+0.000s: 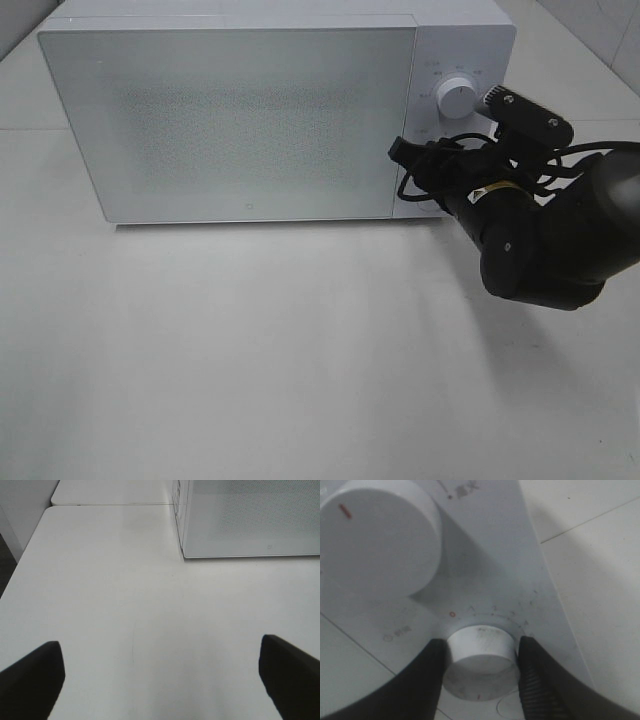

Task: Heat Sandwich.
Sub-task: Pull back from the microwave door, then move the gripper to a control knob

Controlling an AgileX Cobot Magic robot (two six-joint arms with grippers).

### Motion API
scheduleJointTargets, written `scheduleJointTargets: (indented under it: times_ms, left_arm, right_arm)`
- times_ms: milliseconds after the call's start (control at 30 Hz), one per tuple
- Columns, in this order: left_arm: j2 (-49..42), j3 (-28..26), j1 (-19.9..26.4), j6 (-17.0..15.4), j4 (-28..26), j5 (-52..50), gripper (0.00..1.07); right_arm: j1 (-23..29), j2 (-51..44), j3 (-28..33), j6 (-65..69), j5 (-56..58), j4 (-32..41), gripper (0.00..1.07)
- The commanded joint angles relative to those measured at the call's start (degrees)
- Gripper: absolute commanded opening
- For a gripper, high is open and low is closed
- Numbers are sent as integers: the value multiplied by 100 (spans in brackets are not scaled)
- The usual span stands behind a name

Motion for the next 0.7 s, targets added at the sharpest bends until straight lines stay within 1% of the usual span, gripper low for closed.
scheduleJointTargets:
  times_ms: [33, 100, 267, 400, 567, 700]
  left_arm:
    - [-155, 11, -6, 17, 11, -46, 101]
    - [-155, 11, -6, 17, 11, -46, 101]
    - [-155, 11, -6, 17, 11, -46, 101]
    - [-155, 11, -6, 17, 11, -46, 101]
    - [-155, 11, -6, 17, 11, -46, 101]
    - [-155, 11, -6, 17, 11, -46, 101]
  right_arm:
    - [-46, -63, -69, 882, -493, -143, 7]
    - [-46, -63, -69, 1392, -630, -183, 7]
    - [-46, -63, -69, 1994, -745, -264, 7]
    - [-46, -63, -69, 3088, -785, -275, 7]
    - [-46, -63, -69, 3495, -785, -275, 7]
    - [-46, -63, -69, 4286, -905, -275, 8]
